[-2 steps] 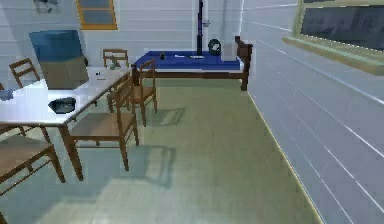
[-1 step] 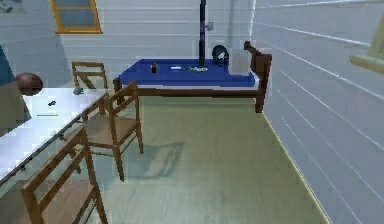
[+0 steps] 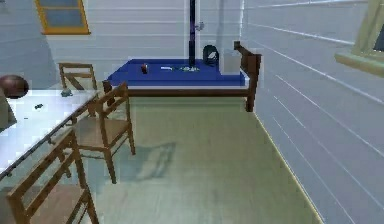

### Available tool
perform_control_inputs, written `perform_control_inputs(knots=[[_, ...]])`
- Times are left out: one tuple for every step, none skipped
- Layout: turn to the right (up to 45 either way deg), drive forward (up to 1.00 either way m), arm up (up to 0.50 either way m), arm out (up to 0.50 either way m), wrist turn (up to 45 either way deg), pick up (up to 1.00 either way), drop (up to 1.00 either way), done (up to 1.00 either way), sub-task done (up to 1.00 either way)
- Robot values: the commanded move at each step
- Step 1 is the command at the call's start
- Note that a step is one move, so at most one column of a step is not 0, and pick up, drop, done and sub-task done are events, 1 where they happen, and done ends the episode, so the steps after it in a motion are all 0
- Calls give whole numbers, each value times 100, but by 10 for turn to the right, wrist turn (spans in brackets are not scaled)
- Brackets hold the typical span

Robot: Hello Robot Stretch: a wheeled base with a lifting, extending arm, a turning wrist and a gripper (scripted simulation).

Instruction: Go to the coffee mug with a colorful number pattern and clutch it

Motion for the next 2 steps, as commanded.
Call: perform_control_inputs(knots=[[0, 30, 0, 0, 0, 0, 0, 0, 0], [0, 100, 0, 0, 0, 0, 0, 0, 0]])
